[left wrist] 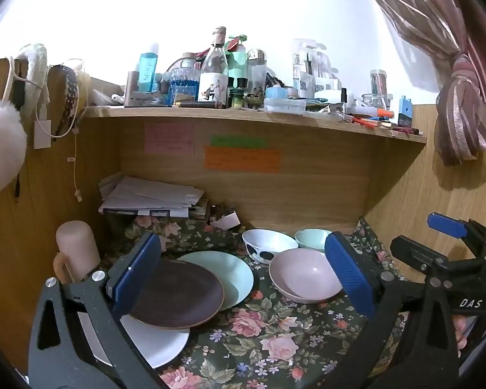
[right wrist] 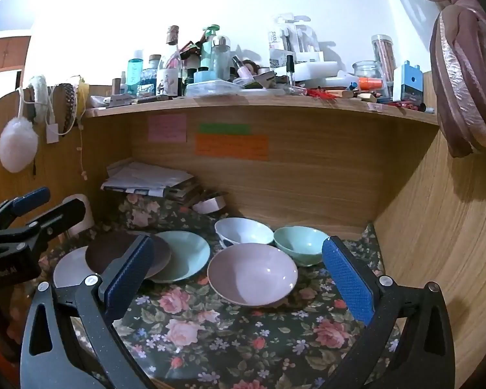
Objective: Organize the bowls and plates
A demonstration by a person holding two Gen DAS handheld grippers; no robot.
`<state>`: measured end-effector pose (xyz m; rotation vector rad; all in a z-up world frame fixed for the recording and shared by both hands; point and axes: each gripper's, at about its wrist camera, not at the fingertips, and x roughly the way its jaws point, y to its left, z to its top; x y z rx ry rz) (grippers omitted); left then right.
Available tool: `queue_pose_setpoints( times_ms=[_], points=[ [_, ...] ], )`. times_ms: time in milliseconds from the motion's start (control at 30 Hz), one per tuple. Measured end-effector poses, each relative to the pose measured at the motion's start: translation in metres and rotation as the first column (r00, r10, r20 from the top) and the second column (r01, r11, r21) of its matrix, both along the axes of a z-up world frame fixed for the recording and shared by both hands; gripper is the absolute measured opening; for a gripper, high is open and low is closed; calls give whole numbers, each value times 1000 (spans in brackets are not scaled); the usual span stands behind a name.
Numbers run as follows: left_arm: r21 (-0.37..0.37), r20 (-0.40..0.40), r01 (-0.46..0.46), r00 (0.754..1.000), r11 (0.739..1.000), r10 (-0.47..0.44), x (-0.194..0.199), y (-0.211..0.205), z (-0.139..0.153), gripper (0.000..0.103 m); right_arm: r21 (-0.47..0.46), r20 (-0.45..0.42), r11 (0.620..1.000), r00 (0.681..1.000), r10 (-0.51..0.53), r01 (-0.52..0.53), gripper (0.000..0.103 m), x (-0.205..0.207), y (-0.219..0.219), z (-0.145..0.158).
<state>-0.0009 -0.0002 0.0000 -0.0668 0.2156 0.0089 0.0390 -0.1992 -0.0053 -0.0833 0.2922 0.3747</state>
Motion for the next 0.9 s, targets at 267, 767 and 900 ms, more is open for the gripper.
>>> queue_pose_setpoints(
  times_ms=[267, 767, 900],
  points=[
    [-15, -8, 32, 999, 999, -32, -5, 7, 1, 103, 18, -11, 1000, 1000, 1, 0, 103, -2, 1, 0],
    [-5, -15, 35, 999, 999, -35, -2, -1, 1, 103, 39, -8, 999, 1000, 19, -19, 103, -4, 2, 3],
    [-8, -14, 34, 999, 999, -35, -2, -2, 1, 103, 42, -6, 999, 1000, 21, -21, 103, -5, 3, 3]
  ],
)
